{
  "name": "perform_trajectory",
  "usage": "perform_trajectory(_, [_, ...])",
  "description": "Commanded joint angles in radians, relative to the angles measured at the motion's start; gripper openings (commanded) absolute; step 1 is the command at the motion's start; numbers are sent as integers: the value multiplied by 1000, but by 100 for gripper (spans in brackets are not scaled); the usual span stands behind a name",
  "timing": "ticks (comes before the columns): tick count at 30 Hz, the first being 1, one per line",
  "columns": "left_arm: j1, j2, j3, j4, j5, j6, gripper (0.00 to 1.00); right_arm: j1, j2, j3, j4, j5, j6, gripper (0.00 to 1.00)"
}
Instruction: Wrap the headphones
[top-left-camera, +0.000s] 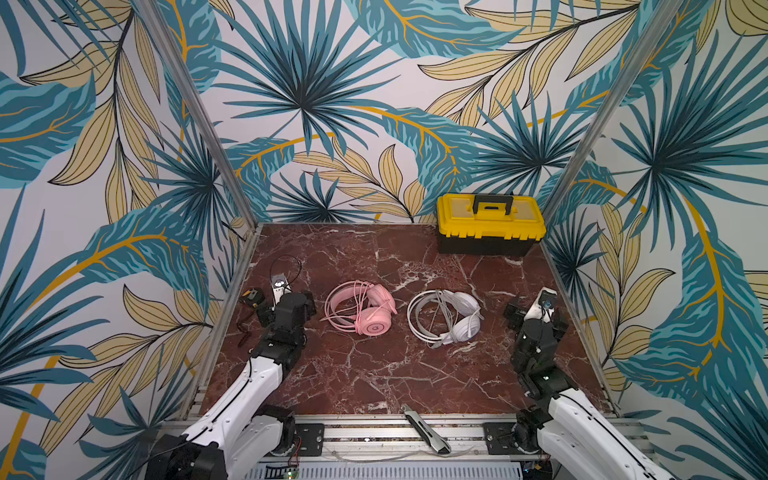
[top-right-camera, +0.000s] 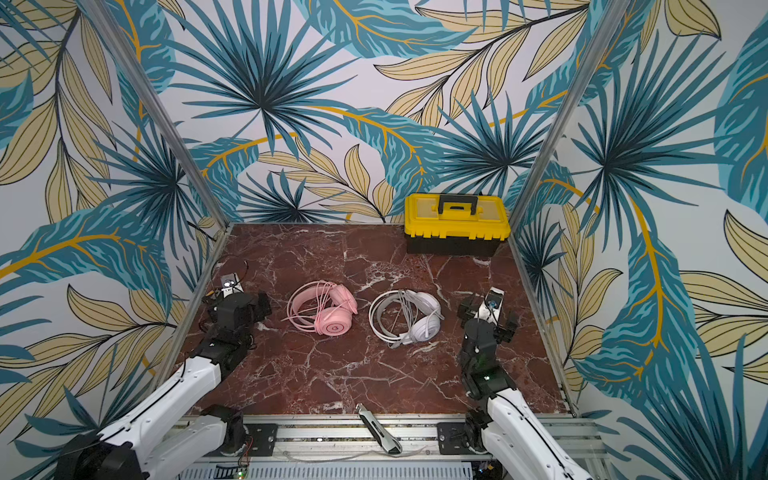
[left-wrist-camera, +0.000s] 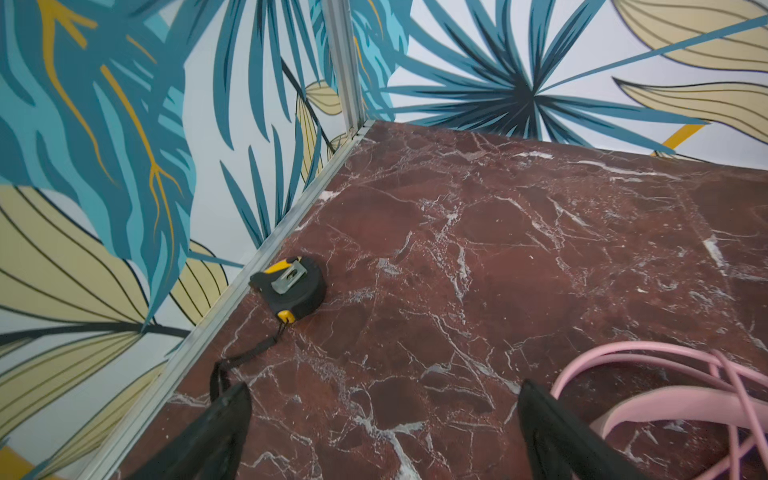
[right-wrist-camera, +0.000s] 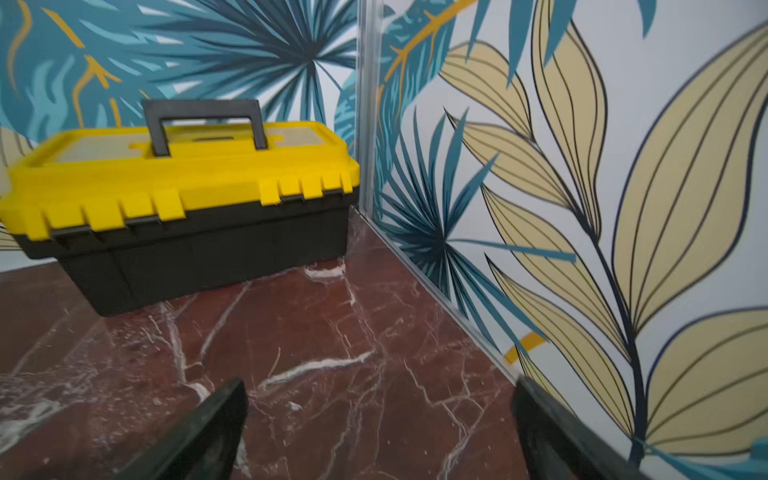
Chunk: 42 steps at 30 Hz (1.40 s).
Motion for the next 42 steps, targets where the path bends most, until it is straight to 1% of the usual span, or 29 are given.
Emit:
perform_trajectory(1, [16, 37, -37, 177, -19, -14, 100, -16, 73, -52, 250, 102, -4, 100])
perform_trajectory(3, [33, 74, -56, 220, -2, -19, 100, -24, 145, -80, 335, 103, -4, 100])
perform_trajectory(5, [44, 110, -77, 283, 25, -15, 100, -34, 223, -114, 450, 77, 12, 100])
perform_trajectory(8, [67, 171, -108, 404, 96, 12, 100, -45, 352, -130, 614, 59, 3, 100])
perform_trajectory(10, [96, 204, -98, 440, 158, 25, 100, -56, 433, -132, 730, 28, -23, 100])
perform_trajectory(14, [133, 281, -67, 503, 216, 54, 100, -78, 611, -126, 950, -74, -55, 100])
perform_trajectory(16, [147, 316, -48, 519, 237, 67, 100, -86, 704, -109, 1020, -69, -44, 100])
perform_trajectory(18, [160, 337, -20, 495, 270, 85, 100, -98, 762, -73, 1022, -72, -28, 100])
perform_trajectory(21, [175, 348, -10, 495, 314, 104, 100, -98, 742, -47, 943, -144, -47, 100])
perform_trajectory(23, [182, 351, -9, 495, 328, 107, 100, -100, 750, -45, 951, -151, -53, 99])
perform_trajectory(27, [185, 373, 6, 508, 326, 143, 100, -100, 760, -34, 928, -268, -92, 100])
perform_trajectory(30, [187, 415, 20, 558, 305, 177, 100, -102, 766, -4, 873, -330, -110, 100])
perform_trajectory(32, [195, 442, 36, 563, 319, 178, 100, -108, 763, 0, 855, -344, -105, 100])
perform_trajectory(34, [198, 464, 34, 582, 333, 177, 99, -131, 762, -6, 847, -397, -86, 100])
perform_trajectory(36, [202, 487, 19, 626, 338, 174, 100, -159, 803, -5, 879, -453, -72, 100])
perform_trajectory(37, [206, 498, 15, 640, 341, 170, 100, -165, 835, -6, 926, -455, -75, 100])
perform_trajectory(38, [211, 496, 13, 643, 351, 169, 100, -167, 845, -7, 933, -457, -75, 100])
perform_trajectory(40, [220, 493, 1, 658, 364, 161, 100, -177, 803, -1, 853, -460, -47, 100])
perform_trajectory(42, [221, 495, -4, 667, 371, 163, 100, -198, 813, 20, 833, -468, -31, 100])
